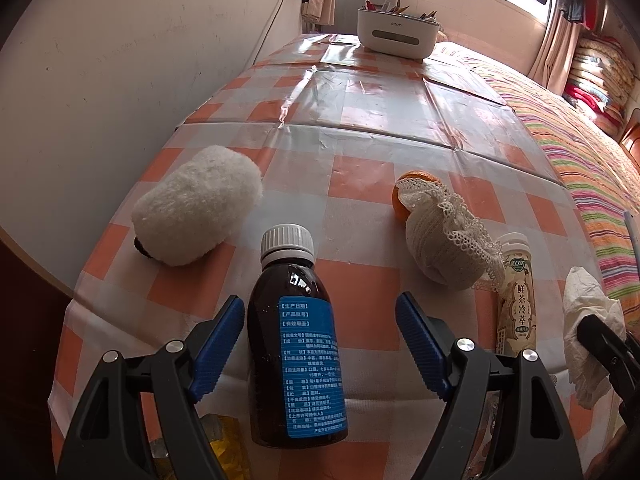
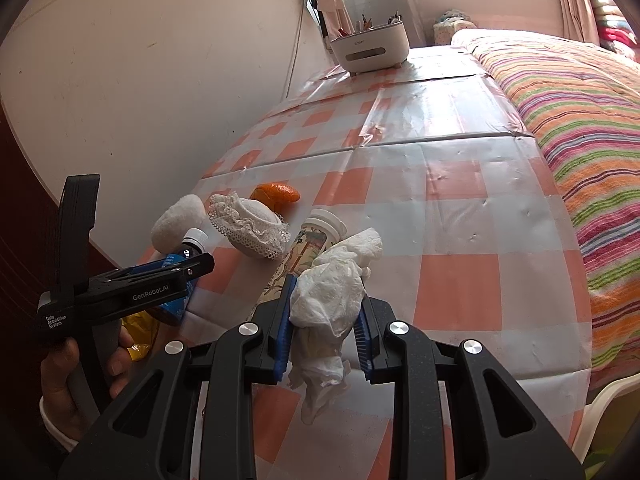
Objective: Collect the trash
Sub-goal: 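Grasp the dark brown blue-labelled bottle with the left gripper while the right holds the tissue, then carry the tissue into the bin and open the right gripper while the left carries the bottle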
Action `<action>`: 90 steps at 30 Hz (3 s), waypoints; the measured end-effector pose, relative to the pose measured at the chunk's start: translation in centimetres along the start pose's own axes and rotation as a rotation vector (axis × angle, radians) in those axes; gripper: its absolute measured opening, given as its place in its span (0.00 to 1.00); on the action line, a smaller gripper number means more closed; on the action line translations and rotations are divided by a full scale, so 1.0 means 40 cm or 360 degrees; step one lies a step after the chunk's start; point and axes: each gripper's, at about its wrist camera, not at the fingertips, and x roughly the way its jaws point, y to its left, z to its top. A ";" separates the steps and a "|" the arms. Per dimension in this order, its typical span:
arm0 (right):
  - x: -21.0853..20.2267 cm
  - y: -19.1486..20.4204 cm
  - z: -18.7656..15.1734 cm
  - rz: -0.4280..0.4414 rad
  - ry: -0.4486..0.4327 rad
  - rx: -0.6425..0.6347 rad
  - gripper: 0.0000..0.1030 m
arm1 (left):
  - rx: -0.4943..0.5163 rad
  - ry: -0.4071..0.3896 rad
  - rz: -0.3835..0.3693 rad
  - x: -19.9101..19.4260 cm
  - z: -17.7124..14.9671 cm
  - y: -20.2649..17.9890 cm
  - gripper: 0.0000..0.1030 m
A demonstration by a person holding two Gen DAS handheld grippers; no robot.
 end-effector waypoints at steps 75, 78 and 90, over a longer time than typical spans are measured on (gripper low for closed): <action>-0.148 -0.058 -0.038 -0.0142 -0.0144 -0.0026 0.25 | 0.0193 -0.0227 -0.0125 -0.124 -0.083 -0.150 0.40; -0.171 -0.074 -0.047 -0.0165 -0.0162 -0.0023 0.25 | 0.0200 -0.0251 -0.0153 -0.139 -0.094 -0.164 0.40; -0.265 -0.144 -0.087 -0.0281 -0.0232 0.0001 0.26 | 0.0310 -0.0294 -0.0262 -0.175 -0.146 -0.251 0.40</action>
